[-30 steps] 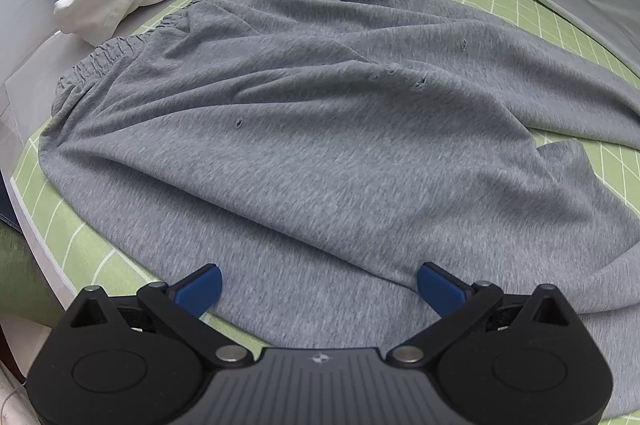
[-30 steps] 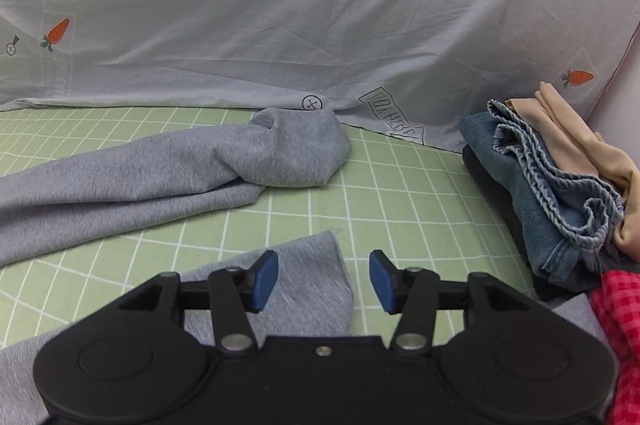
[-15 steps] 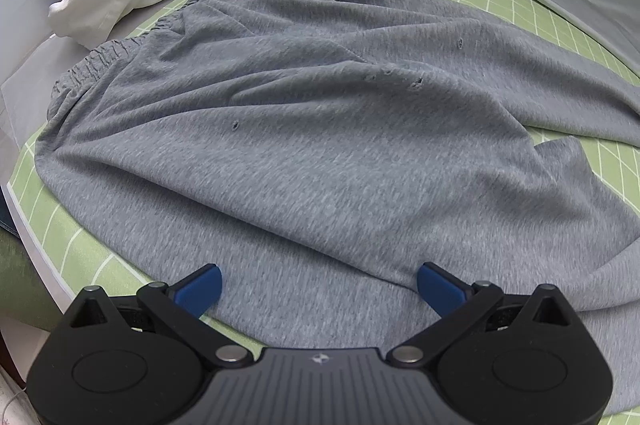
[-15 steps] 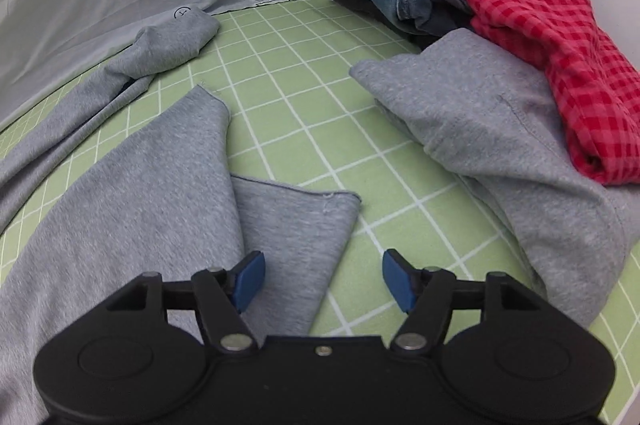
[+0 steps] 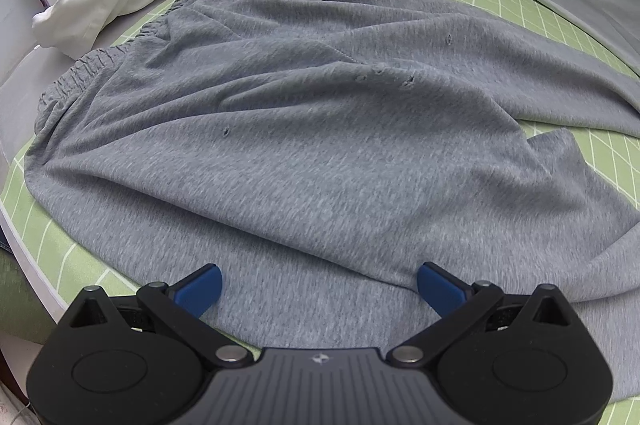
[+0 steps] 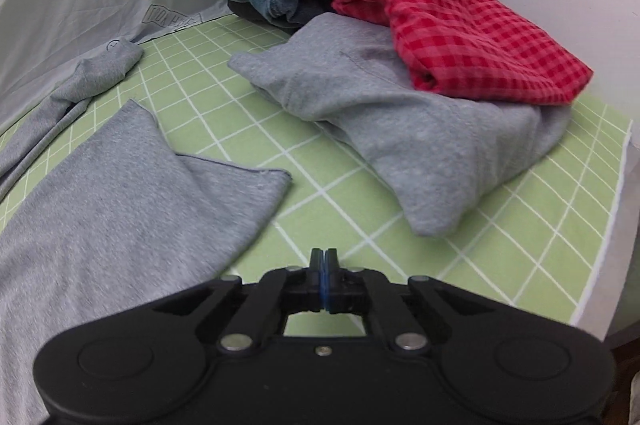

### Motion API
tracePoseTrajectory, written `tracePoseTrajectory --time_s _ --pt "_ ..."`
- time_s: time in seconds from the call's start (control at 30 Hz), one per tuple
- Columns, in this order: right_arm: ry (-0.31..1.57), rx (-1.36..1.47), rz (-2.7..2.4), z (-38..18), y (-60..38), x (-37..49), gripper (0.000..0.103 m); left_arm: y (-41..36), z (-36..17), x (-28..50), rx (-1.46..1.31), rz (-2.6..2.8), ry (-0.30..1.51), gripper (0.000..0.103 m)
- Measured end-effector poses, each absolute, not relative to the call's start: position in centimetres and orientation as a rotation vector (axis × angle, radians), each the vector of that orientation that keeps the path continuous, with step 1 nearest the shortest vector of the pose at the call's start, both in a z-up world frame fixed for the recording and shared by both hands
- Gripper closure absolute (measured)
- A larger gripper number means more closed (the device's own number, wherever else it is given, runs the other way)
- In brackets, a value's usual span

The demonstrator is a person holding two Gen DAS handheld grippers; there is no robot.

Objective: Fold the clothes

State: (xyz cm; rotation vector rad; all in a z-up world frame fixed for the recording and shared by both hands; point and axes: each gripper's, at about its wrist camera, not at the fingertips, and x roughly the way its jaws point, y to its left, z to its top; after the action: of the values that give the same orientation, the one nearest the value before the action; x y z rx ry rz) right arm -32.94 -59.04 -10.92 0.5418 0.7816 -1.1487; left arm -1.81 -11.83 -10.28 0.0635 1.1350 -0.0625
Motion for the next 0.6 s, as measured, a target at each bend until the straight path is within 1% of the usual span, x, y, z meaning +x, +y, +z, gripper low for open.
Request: tracePoseTrajectory --time_s 0.2,0.37,0.43,0.5,0.57,0.6 --pt "0.746 0.614 -1.099 -11.0 -58.1 -36.1 0.102 -11.9 -10.2 -1.8 0.069 -0.058 1.130 0.000" --pt "0.727 0.598 -1.012 -11.1 -58.2 -33.5 0.091 -12.3 -10.2 -1.9 0.094 -0.048 1.128 0.000" --pt "0.704 0.623 -0.988 -11.1 -58.8 -32.7 0.083 -12.6 -10.1 -2.0 0.110 -0.038 1.124 0.000" --pt "0.673 0.658 -0.972 -11.1 -59.7 -32.1 0.059 -12.8 -10.0 -2.2 0.129 -0.035 1.114 0.000" --pt "0.657 0.682 -0.968 -11.1 -60.3 -31.3 0.053 -12.9 -10.0 -2.3 0.139 -0.032 1.108 0.000" --pt "0.656 0.684 -0.970 -11.1 -60.5 -30.8 0.053 -13.0 -10.0 -2.4 0.141 -0.030 1.106 0.000"
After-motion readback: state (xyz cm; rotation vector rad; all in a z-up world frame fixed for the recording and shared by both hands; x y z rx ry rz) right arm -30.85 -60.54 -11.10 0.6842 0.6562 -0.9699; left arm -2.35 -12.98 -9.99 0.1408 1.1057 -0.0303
